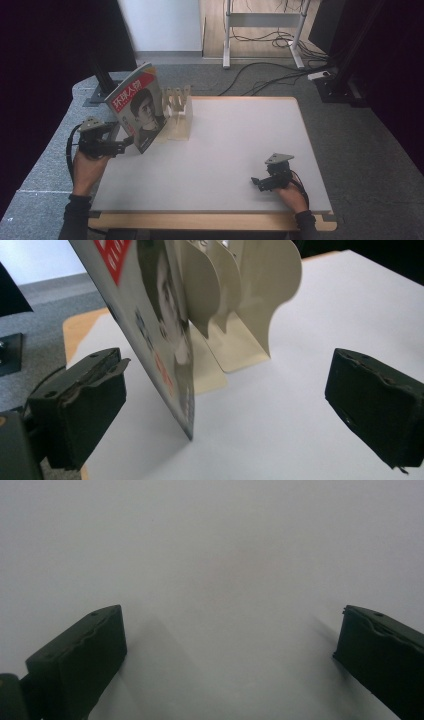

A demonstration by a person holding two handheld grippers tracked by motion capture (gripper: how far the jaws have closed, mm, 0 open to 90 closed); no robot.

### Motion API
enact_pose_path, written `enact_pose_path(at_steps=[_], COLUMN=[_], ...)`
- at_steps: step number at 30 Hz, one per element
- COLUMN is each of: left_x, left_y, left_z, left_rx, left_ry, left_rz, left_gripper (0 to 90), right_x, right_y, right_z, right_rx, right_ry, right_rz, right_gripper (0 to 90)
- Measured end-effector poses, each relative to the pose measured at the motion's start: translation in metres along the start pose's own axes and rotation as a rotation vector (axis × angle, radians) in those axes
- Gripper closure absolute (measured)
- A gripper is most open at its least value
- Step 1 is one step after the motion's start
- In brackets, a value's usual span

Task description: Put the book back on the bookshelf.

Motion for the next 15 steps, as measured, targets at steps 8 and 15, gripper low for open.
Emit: enact_pose_path(at_steps=[8,15], left_x=[0.011,0.017], left_y=[0.007,-0.001], left_z=[-0.018,-0.036], left_rx=[0.035,0.083], left_ry=[-0.008,-0.020], left_rz=[0.000,0.000], left_gripper=[3.3,3.2], right_x=[0.000,0.000], right_y=[0.000,0.000], right_z=[0.000,0.000], right_rx=[0.002,0.000], right_ry=[0.000,0.000], right_rz=[0.000,-0.001], right_gripper=[0.0,0.0])
Point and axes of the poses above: each handheld gripper's, and its own axes: y roughly backward along the jaws, x roughly out of its underside, z roughly to its left, the point moved 4 cm from there along -y, roughly forward along the jaws, and after that the axes turned 11 degrees about -y, right-handed, at the moved point
